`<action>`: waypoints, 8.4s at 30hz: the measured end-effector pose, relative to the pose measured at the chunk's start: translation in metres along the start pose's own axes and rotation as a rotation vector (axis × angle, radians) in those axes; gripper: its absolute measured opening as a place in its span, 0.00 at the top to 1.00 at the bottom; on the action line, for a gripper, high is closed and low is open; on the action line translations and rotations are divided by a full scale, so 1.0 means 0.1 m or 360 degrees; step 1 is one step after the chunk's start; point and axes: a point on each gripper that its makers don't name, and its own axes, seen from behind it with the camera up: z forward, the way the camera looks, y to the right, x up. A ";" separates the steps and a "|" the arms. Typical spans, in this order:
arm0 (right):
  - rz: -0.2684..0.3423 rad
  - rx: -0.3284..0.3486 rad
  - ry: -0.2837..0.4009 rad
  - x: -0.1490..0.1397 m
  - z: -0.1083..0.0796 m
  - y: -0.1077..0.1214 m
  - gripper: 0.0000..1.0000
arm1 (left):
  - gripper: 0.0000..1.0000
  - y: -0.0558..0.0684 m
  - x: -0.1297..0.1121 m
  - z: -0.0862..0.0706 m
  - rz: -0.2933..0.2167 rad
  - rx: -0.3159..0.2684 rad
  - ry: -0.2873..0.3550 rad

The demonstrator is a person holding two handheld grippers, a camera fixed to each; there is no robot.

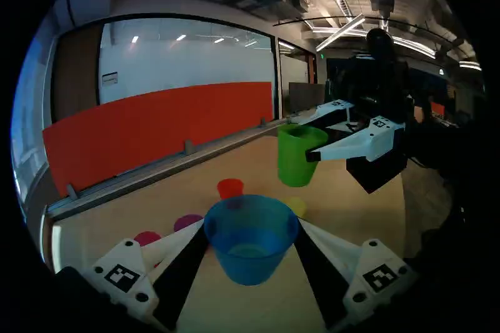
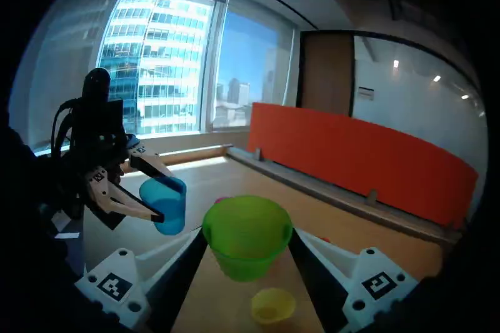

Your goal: Pour water

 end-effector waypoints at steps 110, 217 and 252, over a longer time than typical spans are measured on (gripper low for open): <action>-0.0003 0.0348 0.0224 0.01 0.34 -0.74 0.09 | 0.12 -0.22 1.51 -0.04 0.1081 0.0341 0.0283; -0.0050 0.0350 0.0294 0.20 0.38 -0.77 0.11 | 0.12 -0.04 1.85 -0.12 0.1942 0.0522 0.0264; -0.0059 0.0335 0.0302 0.21 0.39 -0.76 0.11 | 0.12 -0.02 1.97 -0.14 0.2241 0.0605 0.0279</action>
